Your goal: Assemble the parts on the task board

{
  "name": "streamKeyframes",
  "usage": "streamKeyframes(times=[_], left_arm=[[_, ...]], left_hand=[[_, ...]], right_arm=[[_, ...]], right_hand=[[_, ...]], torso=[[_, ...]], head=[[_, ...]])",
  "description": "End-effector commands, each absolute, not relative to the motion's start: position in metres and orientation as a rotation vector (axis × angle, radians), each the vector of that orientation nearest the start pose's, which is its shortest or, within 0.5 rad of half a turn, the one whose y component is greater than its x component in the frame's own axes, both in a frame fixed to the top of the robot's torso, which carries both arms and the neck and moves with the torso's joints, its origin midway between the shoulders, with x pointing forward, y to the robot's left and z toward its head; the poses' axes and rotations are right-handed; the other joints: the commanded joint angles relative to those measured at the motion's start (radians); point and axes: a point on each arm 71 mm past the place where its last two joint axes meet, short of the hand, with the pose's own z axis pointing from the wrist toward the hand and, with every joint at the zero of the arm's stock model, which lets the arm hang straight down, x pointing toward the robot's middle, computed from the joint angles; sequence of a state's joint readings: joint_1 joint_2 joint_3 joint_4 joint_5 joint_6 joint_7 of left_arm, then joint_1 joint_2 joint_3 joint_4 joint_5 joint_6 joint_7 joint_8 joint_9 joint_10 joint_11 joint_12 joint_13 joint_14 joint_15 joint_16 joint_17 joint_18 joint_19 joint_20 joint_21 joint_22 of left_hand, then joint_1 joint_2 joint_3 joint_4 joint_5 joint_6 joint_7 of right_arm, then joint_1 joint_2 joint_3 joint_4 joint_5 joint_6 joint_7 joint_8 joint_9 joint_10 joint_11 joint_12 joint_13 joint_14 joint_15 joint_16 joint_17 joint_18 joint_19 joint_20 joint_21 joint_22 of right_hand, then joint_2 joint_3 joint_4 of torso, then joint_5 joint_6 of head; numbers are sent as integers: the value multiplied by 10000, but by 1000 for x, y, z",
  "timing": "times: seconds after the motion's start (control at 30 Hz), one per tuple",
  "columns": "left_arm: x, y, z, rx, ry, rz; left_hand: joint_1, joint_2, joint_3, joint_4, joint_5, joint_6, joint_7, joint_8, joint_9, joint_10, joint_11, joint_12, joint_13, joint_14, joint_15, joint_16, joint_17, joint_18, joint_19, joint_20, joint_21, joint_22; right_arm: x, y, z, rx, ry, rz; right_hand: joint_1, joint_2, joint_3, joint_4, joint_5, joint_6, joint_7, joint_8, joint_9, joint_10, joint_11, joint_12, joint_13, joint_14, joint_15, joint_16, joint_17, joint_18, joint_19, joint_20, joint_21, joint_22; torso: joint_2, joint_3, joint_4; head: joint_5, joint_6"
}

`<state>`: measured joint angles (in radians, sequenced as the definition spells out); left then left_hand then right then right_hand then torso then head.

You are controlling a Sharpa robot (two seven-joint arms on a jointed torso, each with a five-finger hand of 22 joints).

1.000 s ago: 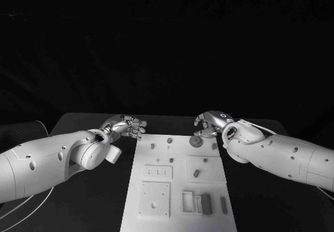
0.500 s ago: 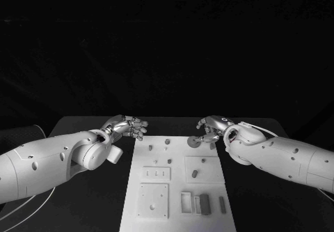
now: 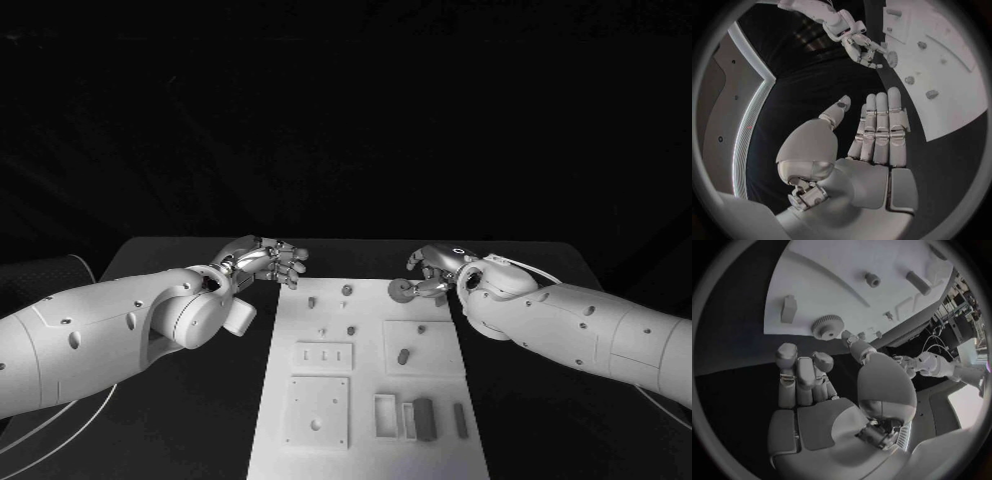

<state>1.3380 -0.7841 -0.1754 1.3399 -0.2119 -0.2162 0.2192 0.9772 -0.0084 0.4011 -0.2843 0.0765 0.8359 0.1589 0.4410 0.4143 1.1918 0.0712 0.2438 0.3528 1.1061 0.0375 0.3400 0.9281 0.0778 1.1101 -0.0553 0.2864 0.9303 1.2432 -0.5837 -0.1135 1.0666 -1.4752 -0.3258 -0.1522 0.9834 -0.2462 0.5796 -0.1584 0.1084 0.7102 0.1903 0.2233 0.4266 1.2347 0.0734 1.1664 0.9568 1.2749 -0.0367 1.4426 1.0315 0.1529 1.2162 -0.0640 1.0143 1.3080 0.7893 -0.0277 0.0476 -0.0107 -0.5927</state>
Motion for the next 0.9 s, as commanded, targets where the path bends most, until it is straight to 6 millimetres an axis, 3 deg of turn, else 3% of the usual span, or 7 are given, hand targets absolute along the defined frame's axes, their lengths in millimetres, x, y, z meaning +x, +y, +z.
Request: streamKeyframes(times=[0.03, 0.23, 0.9], left_arm=[[527, 228, -174, -8769, 16563, -13033], [527, 227, -174, -8751, 16598, -13074], [526, 223, -174, -8738, 16650, -13122]], left_hand=[[3, -136, 73, 9, 30, -12, 57, -50, -15, -17, 64, -53, 18, 60, 41, -54, 17, 143, 3, -21, -33, 13], [8, -156, 81, 7, 30, -76, 91, -128, -24, -30, 76, -93, 33, 57, 46, -86, 42, 143, -4, -18, -48, 26], [32, -185, 86, 9, 20, -401, 145, -405, -44, -86, 118, -222, 92, 81, 49, -171, 142, 143, -1, -13, -82, 76]], right_arm=[[566, -209, -212, -1156, 17092, 3605], [570, -212, -216, -649, 17553, 3723], [575, -201, -220, -652, 17970, 3862]], right_hand=[[-46, -90, -9, 103, -25, -56, 31, -18, 23, -59, 39, 75, 10, -30, 55, 54, 9, 1089, 6, -75, -31, 151], [-110, -1, -16, 199, 10, -80, 36, -2, 41, -82, 44, 105, 8, -32, 60, 77, 32, 1089, -7, -76, -25, 160], [-292, 140, -152, 287, -70, -128, 46, 50, 92, -170, 57, 245, 49, -27, 73, 194, 179, 1089, -78, -83, 20, 196]], torso=[[-2, -1, 1], [-3, 2, -20], [12, 12, -2]], head=[[15, -21], [7, -38], [110, -65]])
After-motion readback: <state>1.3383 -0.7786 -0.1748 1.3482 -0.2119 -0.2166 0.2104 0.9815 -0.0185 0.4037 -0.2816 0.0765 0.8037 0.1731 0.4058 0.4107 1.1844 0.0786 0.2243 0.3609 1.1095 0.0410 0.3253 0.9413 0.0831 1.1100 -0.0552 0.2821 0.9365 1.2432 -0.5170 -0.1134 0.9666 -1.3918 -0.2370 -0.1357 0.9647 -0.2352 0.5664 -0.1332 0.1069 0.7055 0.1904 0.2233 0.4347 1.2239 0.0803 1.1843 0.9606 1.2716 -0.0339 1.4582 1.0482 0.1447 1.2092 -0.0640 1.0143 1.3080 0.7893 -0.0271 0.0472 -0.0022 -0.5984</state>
